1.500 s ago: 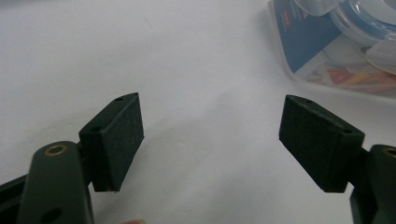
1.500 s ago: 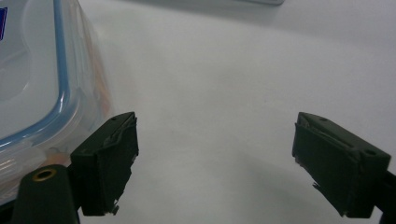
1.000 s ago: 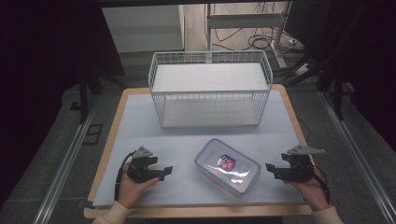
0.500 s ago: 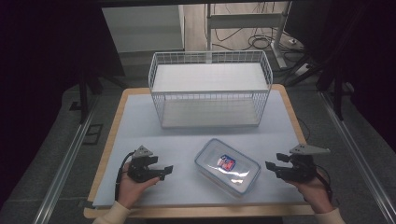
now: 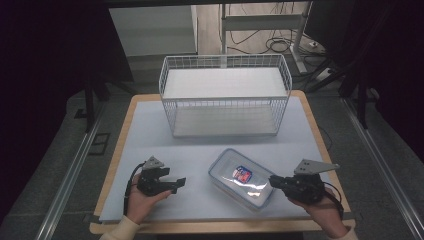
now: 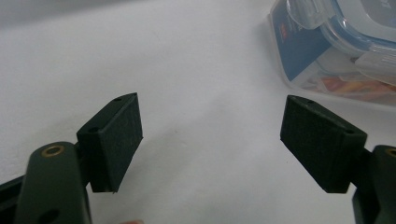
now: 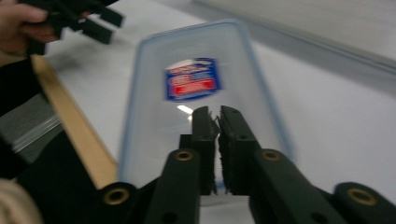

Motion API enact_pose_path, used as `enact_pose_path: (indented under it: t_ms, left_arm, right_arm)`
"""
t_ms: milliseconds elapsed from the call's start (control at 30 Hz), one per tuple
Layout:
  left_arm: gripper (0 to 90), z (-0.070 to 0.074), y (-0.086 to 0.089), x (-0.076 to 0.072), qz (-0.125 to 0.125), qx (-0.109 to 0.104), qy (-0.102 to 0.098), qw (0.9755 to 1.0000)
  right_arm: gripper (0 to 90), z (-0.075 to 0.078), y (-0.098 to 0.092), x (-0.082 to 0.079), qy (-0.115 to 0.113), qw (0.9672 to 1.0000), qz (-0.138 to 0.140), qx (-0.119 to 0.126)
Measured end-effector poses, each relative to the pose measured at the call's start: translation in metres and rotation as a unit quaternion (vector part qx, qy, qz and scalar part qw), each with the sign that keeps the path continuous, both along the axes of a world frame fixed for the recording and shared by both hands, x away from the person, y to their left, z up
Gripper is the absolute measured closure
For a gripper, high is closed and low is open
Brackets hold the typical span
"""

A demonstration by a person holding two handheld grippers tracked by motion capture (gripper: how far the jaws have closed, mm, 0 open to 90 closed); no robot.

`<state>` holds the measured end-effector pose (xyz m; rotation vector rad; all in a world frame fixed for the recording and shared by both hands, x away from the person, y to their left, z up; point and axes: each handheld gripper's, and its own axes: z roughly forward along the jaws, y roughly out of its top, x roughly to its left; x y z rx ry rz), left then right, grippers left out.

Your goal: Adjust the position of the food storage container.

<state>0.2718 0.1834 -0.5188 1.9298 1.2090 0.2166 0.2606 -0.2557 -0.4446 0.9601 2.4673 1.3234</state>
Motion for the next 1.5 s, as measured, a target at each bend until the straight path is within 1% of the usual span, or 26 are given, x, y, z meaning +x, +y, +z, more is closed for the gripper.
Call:
enact_pose_path:
  t_ms: [67, 133, 167, 200, 333, 367, 467, 567, 600, 633, 667, 733, 900, 1133, 1233, 1300, 1400, 1433, 1467, 1500]
  left_arm:
    - [20.8, 0.000, 0.000, 0.000, 0.000, 0.000, 0.000, 1.0000]
    - [20.8, 0.000, 0.000, 0.000, -0.001, 0.001, 0.000, 1.0000]
    - [20.8, 0.000, 0.000, 0.000, -0.001, 0.001, 0.000, 1.0000]
    - [20.8, 0.000, 0.000, 0.000, -0.001, 0.001, 0.000, 1.0000]
    - [20.9, -0.001, 0.000, 0.000, -0.001, 0.002, 0.001, 1.0000]
    - [20.9, -0.001, 0.000, 0.000, -0.001, 0.002, 0.001, 1.0000]
    - [20.9, -0.001, 0.000, 0.000, -0.001, 0.002, 0.002, 1.0000]
    - [21.0, -0.001, 0.000, 0.000, -0.004, 0.004, 0.002, 1.0000]
    - [21.0, -0.002, 0.000, 0.000, -0.003, 0.004, 0.003, 1.0000]
    - [21.1, -0.002, 0.000, 0.000, -0.003, 0.004, 0.003, 1.0000]
    - [21.1, -0.002, -0.001, 0.000, -0.003, 0.004, 0.004, 1.0000]
    - [21.0, -0.002, -0.001, 0.000, -0.003, 0.004, 0.003, 1.0000]
    - [21.1, -0.002, -0.001, 0.000, -0.003, 0.004, 0.004, 1.0000]
    - [21.6, -0.002, -0.001, 0.000, -0.004, 0.005, 0.006, 1.0000]
    - [21.6, -0.002, 0.000, -0.001, -0.004, 0.005, 0.005, 1.0000]
    - [21.5, -0.002, 0.000, -0.001, -0.003, 0.005, 0.005, 1.0000]
    - [21.5, -0.003, 0.000, 0.000, -0.003, 0.006, 0.005, 1.0000]
    - [21.4, -0.003, 0.000, 0.000, -0.003, 0.006, 0.005, 1.0000]
    - [21.4, -0.003, 0.000, 0.000, -0.003, 0.006, 0.005, 1.0000]
    - [21.4, -0.003, 0.000, 0.000, -0.003, 0.006, 0.005, 1.0000]
  right_arm:
    - [89.4, 0.000, 0.010, -0.005, 0.002, 0.9998, 0.019, -0.003]
    - [89.5, -0.001, 0.020, -0.011, 0.004, 0.9993, 0.037, -0.004]
    - [89.5, -0.001, 0.020, -0.011, 0.004, 0.9993, 0.037, -0.004]
    - [89.6, -0.002, 0.030, -0.017, 0.003, 0.9983, 0.057, -0.013]
    - [89.7, -0.008, 0.047, -0.028, 0.003, 0.9954, 0.091, -0.032]
    - [89.7, -0.008, 0.047, -0.028, 0.003, 0.9954, 0.091, -0.032]
    - [89.7, -0.018, 0.059, -0.038, 0.009, 0.9924, 0.109, -0.056]
    - [89.8, -0.025, 0.066, -0.046, 0.009, 0.9898, 0.119, -0.078]
    - [89.7, -0.027, 0.068, -0.048, 0.011, 0.9893, 0.119, -0.083]
    - [89.7, -0.027, 0.068, -0.048, 0.011, 0.9893, 0.119, -0.083]
    - [89.7, -0.032, 0.072, -0.051, 0.010, 0.9877, 0.122, -0.097]
    - [89.7, -0.036, 0.073, -0.052, 0.008, 0.9864, 0.122, -0.110]
    - [89.8, -0.041, 0.072, -0.050, 0.000, 0.9852, 0.107, -0.133]
    - [89.8, -0.042, 0.072, -0.051, -0.001, 0.9846, 0.108, -0.137]
    - [89.8, -0.042, 0.070, -0.051, -0.007, 0.9840, 0.104, -0.145]
    - [89.8, -0.041, 0.069, -0.050, -0.008, 0.9841, 0.100, -0.146]
    - [89.9, -0.040, 0.060, -0.048, -0.011, 0.9853, 0.082, -0.150]
    - [89.9, -0.040, 0.060, -0.048, -0.011, 0.9853, 0.082, -0.150]
    - [89.8, -0.040, 0.055, -0.046, -0.014, 0.9864, 0.073, -0.146]
    - [89.8, -0.040, 0.055, -0.046, -0.014, 0.9864, 0.073, -0.146]
